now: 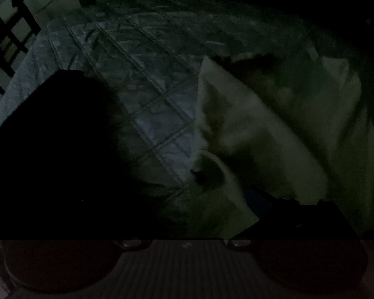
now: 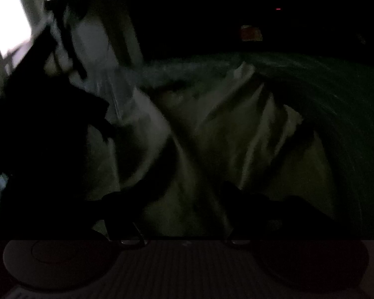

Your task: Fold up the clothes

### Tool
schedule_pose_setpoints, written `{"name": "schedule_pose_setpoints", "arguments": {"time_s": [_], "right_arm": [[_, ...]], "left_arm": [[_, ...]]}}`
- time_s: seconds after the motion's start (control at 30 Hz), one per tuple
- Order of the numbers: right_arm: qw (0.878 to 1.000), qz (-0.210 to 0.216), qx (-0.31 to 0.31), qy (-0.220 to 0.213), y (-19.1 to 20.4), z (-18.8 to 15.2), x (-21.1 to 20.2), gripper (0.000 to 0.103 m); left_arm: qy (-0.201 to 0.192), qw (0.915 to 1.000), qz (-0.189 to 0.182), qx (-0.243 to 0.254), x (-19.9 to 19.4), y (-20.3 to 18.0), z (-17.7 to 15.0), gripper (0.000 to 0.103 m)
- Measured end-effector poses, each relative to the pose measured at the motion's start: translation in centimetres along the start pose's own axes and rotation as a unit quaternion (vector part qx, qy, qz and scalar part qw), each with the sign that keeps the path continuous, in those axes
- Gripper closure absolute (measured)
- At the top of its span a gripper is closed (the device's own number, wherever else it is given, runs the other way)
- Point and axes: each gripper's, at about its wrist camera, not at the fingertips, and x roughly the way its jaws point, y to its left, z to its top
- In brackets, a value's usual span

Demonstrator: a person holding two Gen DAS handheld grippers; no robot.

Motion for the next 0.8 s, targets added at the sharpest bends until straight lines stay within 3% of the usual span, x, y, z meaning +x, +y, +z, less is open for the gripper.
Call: {"name": "schedule_pose_setpoints", "arguments": {"time_s": [0.13,0.27,0.37,0.43,0.53,0.63,0.8], "right_arm": [[0.993,-0.034,-0.105,0.035,1.9,-2.4,0.7,0.031],[0.995,-0.027,-0.069,0.06,0.2,-4.1,-2.1,0.025],[0.993,-0.046,-0.083,0.072,-0.2,-4.3,-3.0,0.027],[0.996,-0.038,-0.072,0.045,-0.3,-3.7,-4.2,0.027],[0.999,-0.025,-0.043,-0.012,-0.7,-2.1,-4.2,0.026],[0.999,-0.019,-0.035,-0.029,-0.2,-0.4,-2.4,0.026],[0.996,-0.004,-0.064,-0.057,2.0,3.0,1.9,0.039]], "left_arm": [[-0.007,0.9979,0.059,0.026,0.5,0.5,-0.1,0.002],[-0.031,0.9925,0.116,0.023,-0.3,1.7,0.1,0.002],[-0.043,0.9899,0.134,-0.016,-0.8,3.3,0.4,0.002],[-0.051,0.9904,0.124,-0.035,-1.2,3.5,0.6,0.002],[-0.058,0.9948,0.071,-0.044,-1.6,2.4,0.8,0.002],[-0.055,0.9976,0.029,-0.032,-1.5,0.5,1.0,0.002],[-0.017,0.9982,0.051,0.028,1.0,-2.0,0.3,0.002]]}}
